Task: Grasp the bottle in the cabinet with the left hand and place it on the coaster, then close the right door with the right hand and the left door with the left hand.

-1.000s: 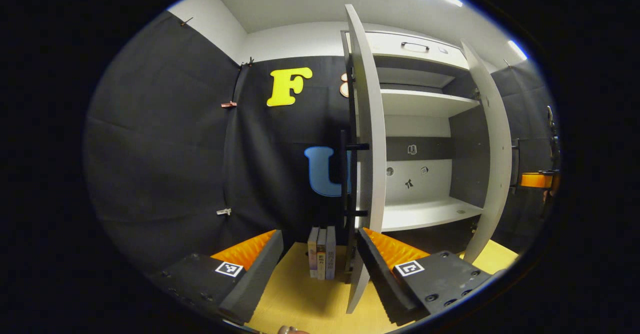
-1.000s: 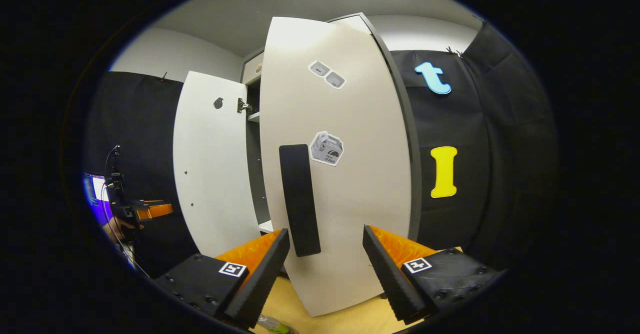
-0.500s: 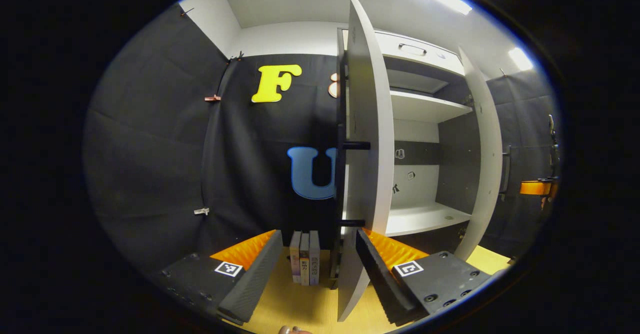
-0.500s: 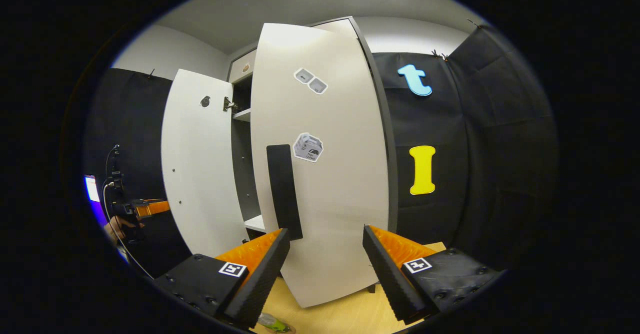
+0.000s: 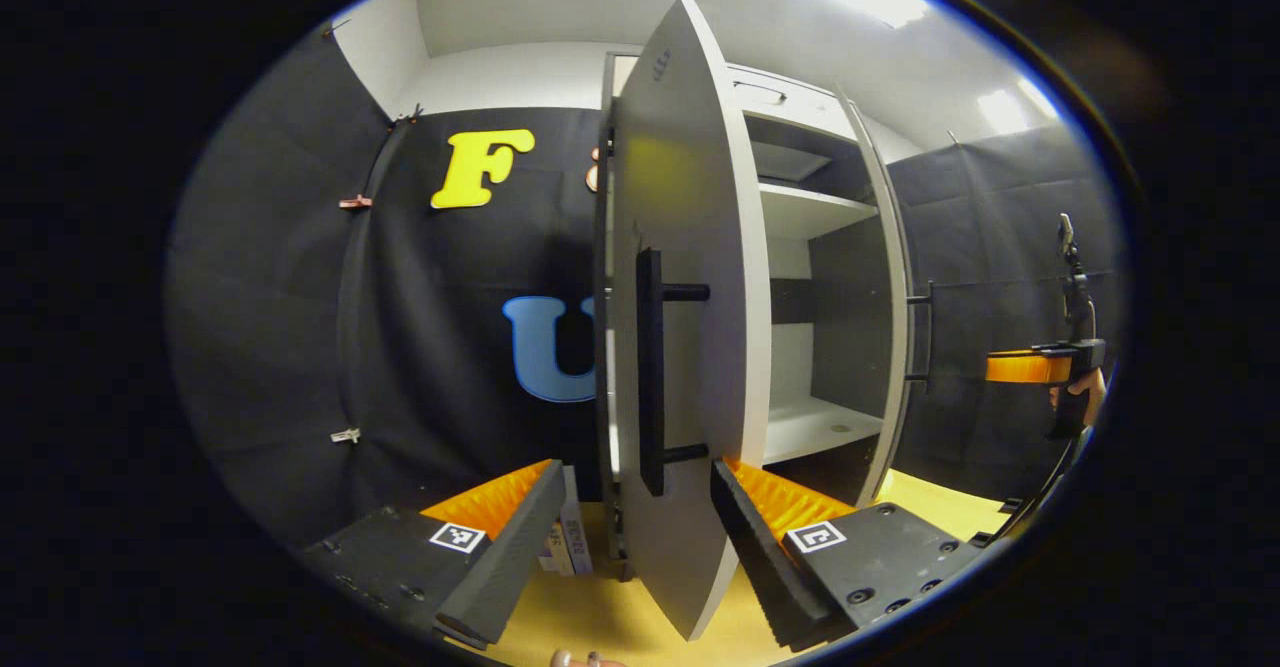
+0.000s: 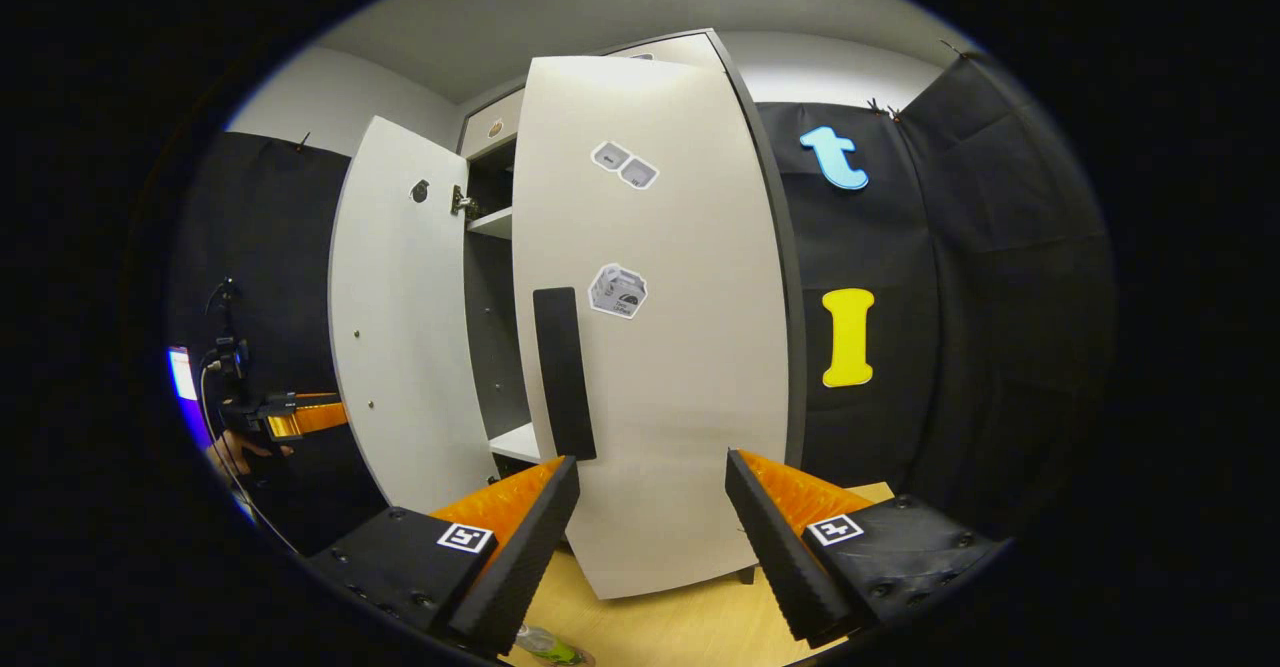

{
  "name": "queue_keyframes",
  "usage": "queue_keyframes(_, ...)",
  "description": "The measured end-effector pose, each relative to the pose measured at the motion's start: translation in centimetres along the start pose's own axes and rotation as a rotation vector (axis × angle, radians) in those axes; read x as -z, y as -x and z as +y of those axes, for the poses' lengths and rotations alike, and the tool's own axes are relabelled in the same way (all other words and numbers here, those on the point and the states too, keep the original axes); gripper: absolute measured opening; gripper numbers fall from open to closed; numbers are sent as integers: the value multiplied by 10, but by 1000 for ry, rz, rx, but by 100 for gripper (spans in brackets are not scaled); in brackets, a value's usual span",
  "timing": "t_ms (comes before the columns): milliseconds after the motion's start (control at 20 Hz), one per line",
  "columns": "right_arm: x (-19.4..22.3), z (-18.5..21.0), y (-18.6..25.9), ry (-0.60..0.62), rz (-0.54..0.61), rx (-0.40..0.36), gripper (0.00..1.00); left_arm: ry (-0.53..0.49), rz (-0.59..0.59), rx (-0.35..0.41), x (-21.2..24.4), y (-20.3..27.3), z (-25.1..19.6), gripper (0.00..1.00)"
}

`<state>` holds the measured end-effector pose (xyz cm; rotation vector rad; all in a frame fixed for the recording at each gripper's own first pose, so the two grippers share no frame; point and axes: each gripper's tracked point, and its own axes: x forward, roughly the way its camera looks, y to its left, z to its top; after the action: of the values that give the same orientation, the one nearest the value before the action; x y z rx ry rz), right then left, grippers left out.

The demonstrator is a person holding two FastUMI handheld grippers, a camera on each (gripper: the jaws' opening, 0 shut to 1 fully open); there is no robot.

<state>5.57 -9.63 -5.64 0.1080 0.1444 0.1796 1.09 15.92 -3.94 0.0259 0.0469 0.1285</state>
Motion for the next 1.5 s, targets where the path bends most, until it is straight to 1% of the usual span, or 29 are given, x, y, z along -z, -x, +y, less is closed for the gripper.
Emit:
queue_keyframes(250, -2, -12, 7, -8, -2, 7, 98, 43, -47, 83, -11, -30, -39, 94)
queue_keyframes(450, -2, -28, 15, -4, 8, 21, 98, 56, -62, 195, -14, -51, -87, 94)
queue_keyframes(600, -3, -35, 15, -12, 10, 22, 98, -3, -58, 214, -13, -59, -106, 94)
queue_keyframes(700, -4, -40, 15, -7, 9, 20, 98, 0, -59, 236, -10, -61, -115, 92)
queue_keyframes(750, -4, -43, 14, -4, 8, 21, 98, 10, -59, 243, -11, -63, -116, 93)
queue_keyframes(1100, -5, -51, 10, -17, -1, 6, 98, 4, -37, 209, -7, -61, -116, 93)
queue_keyframes(1150, -5, -52, 9, -17, -1, 5, 98, 3, -34, 200, -8, -61, -115, 94)
queue_keyframes(1200, -5, -55, 8, -14, 1, 6, 98, 8, -36, 194, -7, -60, -113, 93)
queue_keyframes(1500, -11, -63, 1, -2, -7, 22, 98, 80, -62, 192, -9, -72, -110, 93)
